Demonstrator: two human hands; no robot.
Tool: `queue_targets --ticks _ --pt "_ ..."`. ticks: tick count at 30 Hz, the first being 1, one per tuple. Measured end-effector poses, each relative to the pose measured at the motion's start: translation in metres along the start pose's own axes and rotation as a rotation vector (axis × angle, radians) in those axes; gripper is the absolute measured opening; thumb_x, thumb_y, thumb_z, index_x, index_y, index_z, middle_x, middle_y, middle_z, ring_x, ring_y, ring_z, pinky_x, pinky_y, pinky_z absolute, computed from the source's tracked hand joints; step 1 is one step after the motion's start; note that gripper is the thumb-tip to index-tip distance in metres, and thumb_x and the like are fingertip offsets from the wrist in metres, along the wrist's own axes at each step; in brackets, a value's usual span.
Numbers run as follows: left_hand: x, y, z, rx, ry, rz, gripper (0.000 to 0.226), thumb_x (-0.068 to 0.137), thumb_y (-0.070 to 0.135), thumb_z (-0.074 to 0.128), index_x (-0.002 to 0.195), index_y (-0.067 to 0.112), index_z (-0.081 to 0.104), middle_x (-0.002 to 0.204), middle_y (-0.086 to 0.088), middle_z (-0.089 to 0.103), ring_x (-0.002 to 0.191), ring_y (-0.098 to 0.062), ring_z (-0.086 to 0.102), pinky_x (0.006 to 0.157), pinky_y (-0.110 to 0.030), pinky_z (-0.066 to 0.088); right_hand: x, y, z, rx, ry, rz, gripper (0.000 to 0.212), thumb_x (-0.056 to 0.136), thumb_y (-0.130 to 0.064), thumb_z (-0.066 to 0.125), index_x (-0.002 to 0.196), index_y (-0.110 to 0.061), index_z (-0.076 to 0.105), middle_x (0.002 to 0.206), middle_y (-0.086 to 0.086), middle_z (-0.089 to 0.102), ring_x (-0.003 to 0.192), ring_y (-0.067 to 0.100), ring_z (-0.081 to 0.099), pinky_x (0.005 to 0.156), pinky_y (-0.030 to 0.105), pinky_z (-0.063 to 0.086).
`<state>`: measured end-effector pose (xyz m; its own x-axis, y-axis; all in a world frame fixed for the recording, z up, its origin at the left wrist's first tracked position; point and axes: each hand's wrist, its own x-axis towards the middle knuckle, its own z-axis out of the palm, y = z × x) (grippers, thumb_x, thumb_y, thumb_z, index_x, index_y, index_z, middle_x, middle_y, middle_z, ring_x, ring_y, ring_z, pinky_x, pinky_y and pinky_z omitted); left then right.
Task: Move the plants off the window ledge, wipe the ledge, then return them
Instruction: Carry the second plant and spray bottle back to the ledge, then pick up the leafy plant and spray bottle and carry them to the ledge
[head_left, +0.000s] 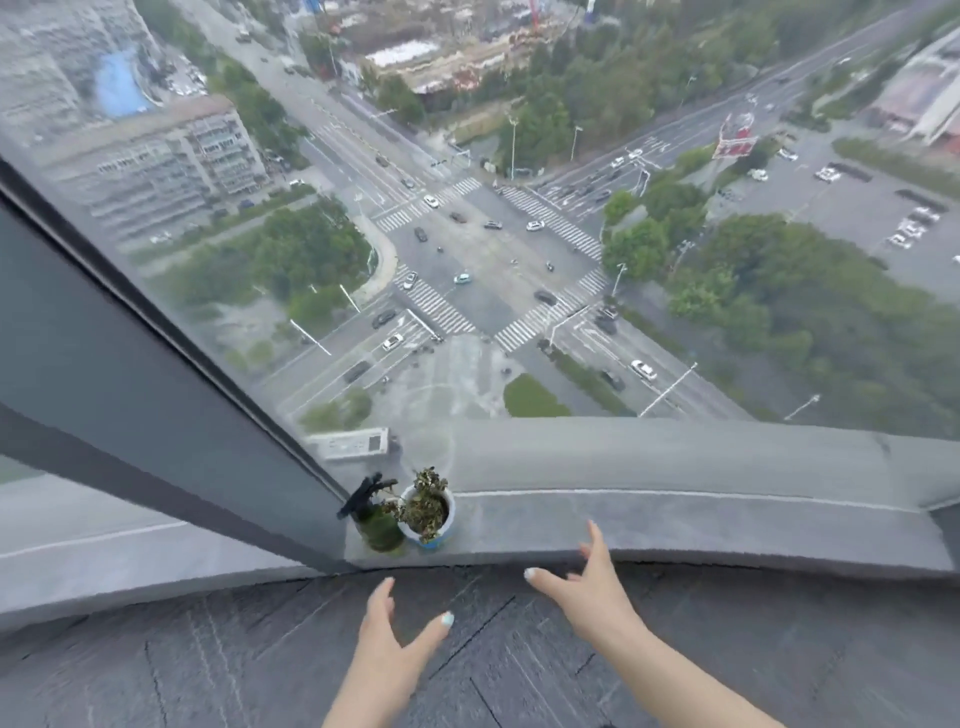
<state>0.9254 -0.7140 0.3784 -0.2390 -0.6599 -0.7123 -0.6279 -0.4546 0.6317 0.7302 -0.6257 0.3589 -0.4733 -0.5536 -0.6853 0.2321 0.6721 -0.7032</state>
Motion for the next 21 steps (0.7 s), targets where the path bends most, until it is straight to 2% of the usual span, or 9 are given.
queue_targets --ticks 2,4,7,11,13,15,18,21 --pt "-0.045 0.034 -0.001 0.025 -0.051 0.074 0.084 0.079 0.04 0.065 0.143 0.023 0.015 0.151 -0.006 0.025 0.138 -0.024 0.026 0.11 -0.039 0.026 -0.051 -0.027 -0.025 0.052 0.022 -0.013 0.101 0.079 -0.031 0.072 0.149 -0.03 0.0 0.156 -0.001 0.02 0.137 0.023 0.035 0.101 0.038 0.042" --pt "-0.089 0.069 -0.002 0.035 -0.075 0.183 0.078 0.081 0.036 0.065 0.142 0.023 0.019 0.147 -0.004 0.032 0.135 -0.023 0.032 0.106 -0.037 0.029 -0.099 -0.051 -0.048 0.087 0.039 -0.046 0.091 0.081 -0.03 0.07 0.149 -0.026 0.011 0.15 0.0 0.031 0.134 0.02 0.039 0.087 0.027 0.044" --pt "-0.144 0.117 0.0 0.075 -0.129 0.328 0.07 0.083 0.03 0.064 0.14 0.023 0.025 0.133 -0.001 0.045 0.125 -0.02 0.044 0.097 -0.033 0.036 -0.168 -0.072 -0.083 0.127 0.105 -0.098 0.068 0.081 -0.029 0.07 0.138 -0.023 0.035 0.131 -0.001 0.05 0.12 0.017 0.051 0.083 0.025 0.042" --pt "-0.22 0.158 0.029 0.193 -0.294 0.476 0.058 0.085 0.026 0.062 0.135 0.024 0.034 0.118 0.001 0.053 0.116 -0.02 0.051 0.09 -0.031 0.04 -0.272 -0.056 -0.13 0.293 0.293 -0.158 0.038 0.081 -0.019 0.07 0.114 -0.023 0.051 0.114 0.003 0.062 0.103 0.013 0.06 0.09 0.025 0.045" --pt "-0.248 0.169 0.046 0.242 -0.351 0.538 0.05 0.085 0.029 0.061 0.13 0.026 0.039 0.113 0.003 0.056 0.107 -0.015 0.054 0.078 -0.025 0.041 -0.312 -0.047 -0.146 0.351 0.374 -0.199 0.028 0.083 -0.013 0.068 0.108 -0.017 0.056 0.098 -0.002 0.063 0.09 0.009 0.06 0.079 0.015 0.046" --pt "-0.282 0.175 0.079 0.32 -0.438 0.618 0.036 0.085 0.03 0.062 0.117 0.026 0.048 0.104 0.004 0.06 0.094 -0.011 0.057 0.067 -0.021 0.041 -0.364 -0.025 -0.169 0.406 0.528 -0.204 0.014 0.084 -0.011 0.067 0.094 -0.017 0.06 0.089 -0.008 0.062 0.083 0.004 0.059 0.071 0.007 0.044" --pt "-0.339 0.168 0.141 0.439 -0.594 0.71 0.022 0.082 0.028 0.065 0.102 0.02 0.058 0.096 -0.001 0.064 0.086 -0.014 0.059 0.066 -0.025 0.042 -0.444 0.023 -0.199 0.509 0.772 -0.184 0.017 0.085 -0.009 0.064 0.078 -0.024 0.057 0.081 -0.009 0.061 0.078 0.006 0.057 0.071 0.015 0.042" --pt "-0.404 0.144 0.211 0.551 -0.798 0.822 0.005 0.085 0.02 0.062 0.09 0.018 0.062 0.085 -0.002 0.065 0.079 -0.015 0.058 0.064 -0.024 0.042 -0.526 0.088 -0.221 0.647 1.066 -0.128 0.018 0.084 -0.01 0.062 0.075 -0.025 0.058 0.077 -0.007 0.062 0.076 0.012 0.059 0.078 0.032 0.047"
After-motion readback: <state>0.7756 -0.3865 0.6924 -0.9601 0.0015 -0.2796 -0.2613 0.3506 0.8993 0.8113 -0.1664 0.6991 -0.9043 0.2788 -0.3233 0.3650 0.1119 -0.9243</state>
